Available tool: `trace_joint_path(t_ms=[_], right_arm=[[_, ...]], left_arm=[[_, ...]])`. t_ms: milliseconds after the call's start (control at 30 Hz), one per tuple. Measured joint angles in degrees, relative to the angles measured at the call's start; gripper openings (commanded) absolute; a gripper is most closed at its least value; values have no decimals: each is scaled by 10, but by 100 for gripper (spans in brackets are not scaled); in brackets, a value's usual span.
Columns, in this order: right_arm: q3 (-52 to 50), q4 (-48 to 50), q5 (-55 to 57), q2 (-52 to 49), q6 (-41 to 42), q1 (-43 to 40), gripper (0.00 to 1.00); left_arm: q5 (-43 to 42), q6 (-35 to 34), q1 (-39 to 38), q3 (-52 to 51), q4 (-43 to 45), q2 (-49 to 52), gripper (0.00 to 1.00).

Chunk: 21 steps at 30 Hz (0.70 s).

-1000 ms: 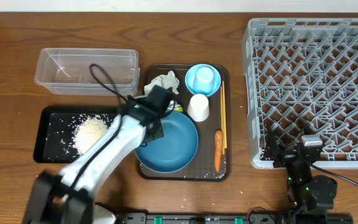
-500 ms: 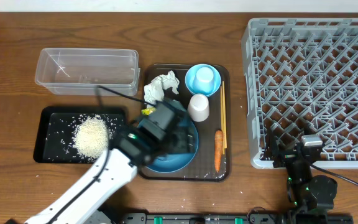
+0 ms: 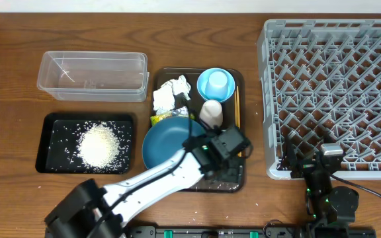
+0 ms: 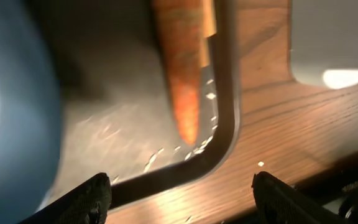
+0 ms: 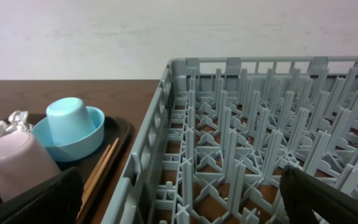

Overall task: Sort waste into correct bins and load items into the dishwasher rack
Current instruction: 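Lower the left gripper onto the orange carrot and close on it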

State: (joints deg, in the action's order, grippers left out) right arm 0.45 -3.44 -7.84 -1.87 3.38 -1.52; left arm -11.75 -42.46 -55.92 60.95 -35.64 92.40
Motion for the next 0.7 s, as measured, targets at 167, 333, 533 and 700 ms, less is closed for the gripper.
trace_joint_path(t_ms=[167, 333, 533, 700], right_arm=[[0, 0, 0, 0, 0, 0, 99], [0, 0, 0, 0, 0, 0, 99], [0, 0, 0, 0, 0, 0, 99], [0, 0, 0, 0, 0, 0, 99]], left_arm=[[43, 1, -7, 19, 22, 21, 76], [71, 16, -7, 20, 58, 63, 76], [93, 39, -8, 20, 81, 106, 76], [107, 47, -8, 20, 92, 113, 75]])
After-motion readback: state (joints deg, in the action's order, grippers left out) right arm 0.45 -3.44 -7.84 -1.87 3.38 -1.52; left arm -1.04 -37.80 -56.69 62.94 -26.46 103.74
